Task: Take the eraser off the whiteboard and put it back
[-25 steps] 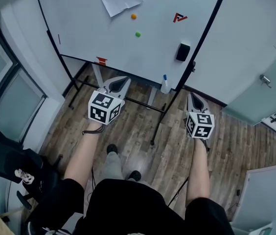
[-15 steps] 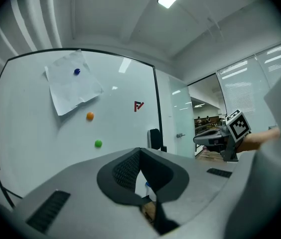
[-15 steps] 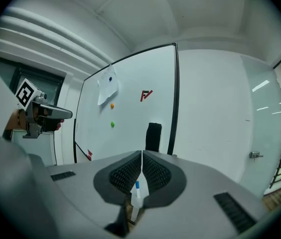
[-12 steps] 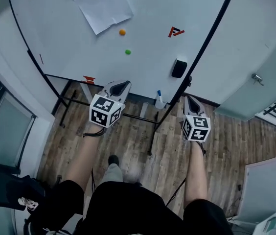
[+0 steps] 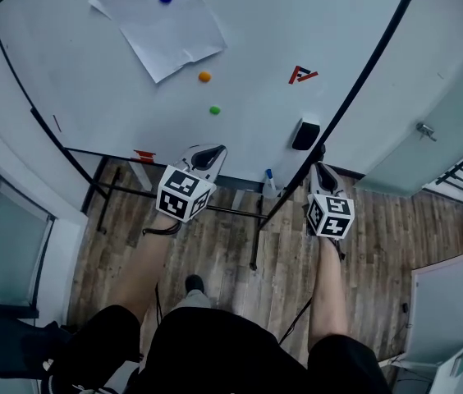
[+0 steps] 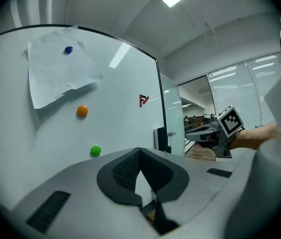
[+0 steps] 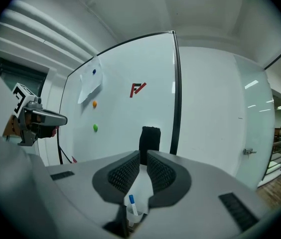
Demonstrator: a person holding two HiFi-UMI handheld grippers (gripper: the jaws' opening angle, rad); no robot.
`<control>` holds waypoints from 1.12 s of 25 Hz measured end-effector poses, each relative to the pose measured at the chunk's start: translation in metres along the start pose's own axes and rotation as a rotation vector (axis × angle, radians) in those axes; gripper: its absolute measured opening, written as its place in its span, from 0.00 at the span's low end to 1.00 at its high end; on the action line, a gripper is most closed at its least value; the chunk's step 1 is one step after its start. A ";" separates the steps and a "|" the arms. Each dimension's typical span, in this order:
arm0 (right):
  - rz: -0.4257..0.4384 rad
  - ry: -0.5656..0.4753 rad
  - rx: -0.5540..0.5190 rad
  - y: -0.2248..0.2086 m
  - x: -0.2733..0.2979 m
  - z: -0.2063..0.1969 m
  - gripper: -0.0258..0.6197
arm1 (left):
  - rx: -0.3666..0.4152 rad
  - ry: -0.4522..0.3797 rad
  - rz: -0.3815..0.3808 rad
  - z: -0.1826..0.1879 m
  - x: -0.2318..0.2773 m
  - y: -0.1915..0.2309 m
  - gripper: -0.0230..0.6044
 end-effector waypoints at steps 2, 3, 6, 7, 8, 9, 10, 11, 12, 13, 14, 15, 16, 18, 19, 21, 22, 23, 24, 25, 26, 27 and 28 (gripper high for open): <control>-0.005 0.003 0.031 -0.001 0.008 0.002 0.29 | 0.001 0.001 -0.018 0.000 0.006 0.007 0.06; -0.009 0.007 0.046 -0.001 0.013 0.003 0.40 | 0.003 0.000 -0.025 0.000 0.009 0.010 0.06; -0.046 0.016 0.057 -0.004 0.026 0.005 0.44 | 0.003 -0.002 -0.048 0.002 0.019 0.018 0.06; -0.058 0.017 0.055 -0.004 0.030 0.006 0.44 | 0.001 -0.003 -0.059 0.002 0.023 0.019 0.06; -0.067 0.018 0.054 -0.004 0.034 0.006 0.45 | -0.002 -0.003 -0.072 0.001 0.027 0.020 0.06; -0.075 0.022 0.053 -0.004 0.038 0.006 0.45 | -0.003 -0.001 -0.084 0.000 0.030 0.021 0.06; -0.082 0.027 0.050 -0.003 0.042 0.006 0.46 | -0.003 0.001 -0.094 -0.001 0.033 0.022 0.06; -0.089 0.033 0.046 -0.002 0.046 0.007 0.46 | -0.002 0.004 -0.102 -0.001 0.036 0.024 0.06; -0.096 0.038 0.041 -0.001 0.051 0.008 0.47 | -0.001 0.007 -0.109 -0.002 0.039 0.025 0.06; -0.103 0.043 0.036 -0.001 0.057 0.008 0.48 | 0.001 0.010 -0.116 -0.003 0.041 0.027 0.06; -0.111 0.047 0.034 -0.001 0.062 0.009 0.48 | 0.004 0.013 -0.123 -0.003 0.044 0.029 0.06; -0.120 0.051 0.033 -0.002 0.067 0.009 0.48 | 0.008 0.015 -0.129 -0.004 0.047 0.031 0.06; -0.128 0.054 0.034 -0.003 0.072 0.009 0.49 | 0.011 0.016 -0.135 -0.004 0.049 0.033 0.06; -0.143 0.062 0.040 -0.004 0.080 0.007 0.49 | 0.015 0.018 -0.144 -0.005 0.053 0.037 0.06; -0.150 0.066 0.044 -0.005 0.084 0.006 0.49 | 0.016 0.020 -0.148 -0.006 0.054 0.039 0.06; -0.162 0.075 0.052 -0.006 0.093 0.003 0.49 | 0.021 0.028 -0.158 -0.008 0.058 0.045 0.06; -0.168 0.079 0.056 -0.006 0.097 0.002 0.49 | 0.027 0.033 -0.161 -0.009 0.060 0.049 0.06; -0.175 0.081 0.059 -0.006 0.101 0.001 0.49 | 0.032 0.036 -0.163 -0.010 0.061 0.052 0.06; -0.182 0.082 0.062 -0.005 0.105 0.000 0.49 | 0.037 0.039 -0.162 -0.011 0.062 0.056 0.06; -0.190 0.083 0.063 -0.005 0.109 0.000 0.49 | 0.041 0.041 -0.161 -0.011 0.063 0.060 0.06; -0.199 0.084 0.062 -0.005 0.112 -0.001 0.49 | 0.043 0.041 -0.160 -0.012 0.063 0.062 0.06; -0.209 0.083 0.059 -0.005 0.115 -0.001 0.49 | 0.043 0.041 -0.160 -0.012 0.063 0.064 0.06; -0.220 0.080 0.054 -0.005 0.118 -0.001 0.49 | 0.043 0.039 -0.160 -0.012 0.064 0.066 0.06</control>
Point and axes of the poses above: the fingertips, and each gripper's own axes: x forward along the fingers, y to its left, z out of its top, the point moved 8 cm from there along -x, backward along the fingers, and after that the axes turned 2 degrees about z, right-handed, at the moved point
